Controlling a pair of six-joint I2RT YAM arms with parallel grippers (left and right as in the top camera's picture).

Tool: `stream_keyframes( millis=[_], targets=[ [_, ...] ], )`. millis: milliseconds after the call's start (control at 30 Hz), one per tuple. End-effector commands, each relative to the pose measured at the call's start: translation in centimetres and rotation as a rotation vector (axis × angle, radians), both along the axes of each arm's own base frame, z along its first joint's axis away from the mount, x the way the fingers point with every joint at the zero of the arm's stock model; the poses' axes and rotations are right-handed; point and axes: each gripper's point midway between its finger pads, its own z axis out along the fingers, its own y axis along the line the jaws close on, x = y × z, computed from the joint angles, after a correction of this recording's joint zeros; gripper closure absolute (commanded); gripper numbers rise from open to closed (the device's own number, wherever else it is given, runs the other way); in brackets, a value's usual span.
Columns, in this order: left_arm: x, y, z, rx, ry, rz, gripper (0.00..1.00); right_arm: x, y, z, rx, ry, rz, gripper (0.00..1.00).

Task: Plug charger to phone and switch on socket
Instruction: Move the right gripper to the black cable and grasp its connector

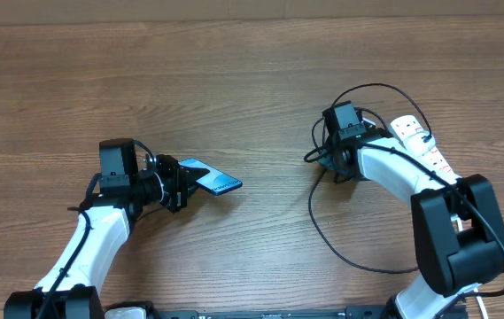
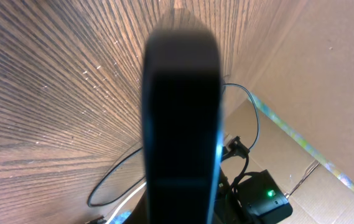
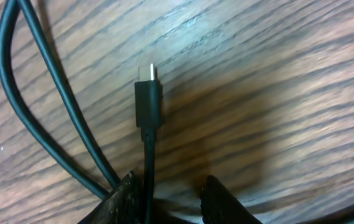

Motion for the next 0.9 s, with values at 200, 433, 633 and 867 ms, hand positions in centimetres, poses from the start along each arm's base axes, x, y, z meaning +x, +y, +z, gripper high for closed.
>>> stream_keyframes(
  millis=[200,433,633,867],
  targets=[
    [0.1,-0.4,0.8,-0.028,-0.033,-0.034,0.93,-1.2,1.0,-1.3,0.03,0.064,0.027,0.73],
    [0.1,-0.4,0.8,-0.028,-0.033,-0.034,0.94,-1.1,1.2,-1.2,0.038,0.061,0.029,0.94],
    [0.2,-0.4,0.9,-0.025,-0.046,-0.037,0.96,2.1,2.0,1.7,0.031,-0.012,0.127,0.96],
    [2.6,-0.8,4.8,-0.069,-0.318,-0.109,0.96,3.4,2.7,10.3,0.016,0.006,0.211,0.96]
  ],
)
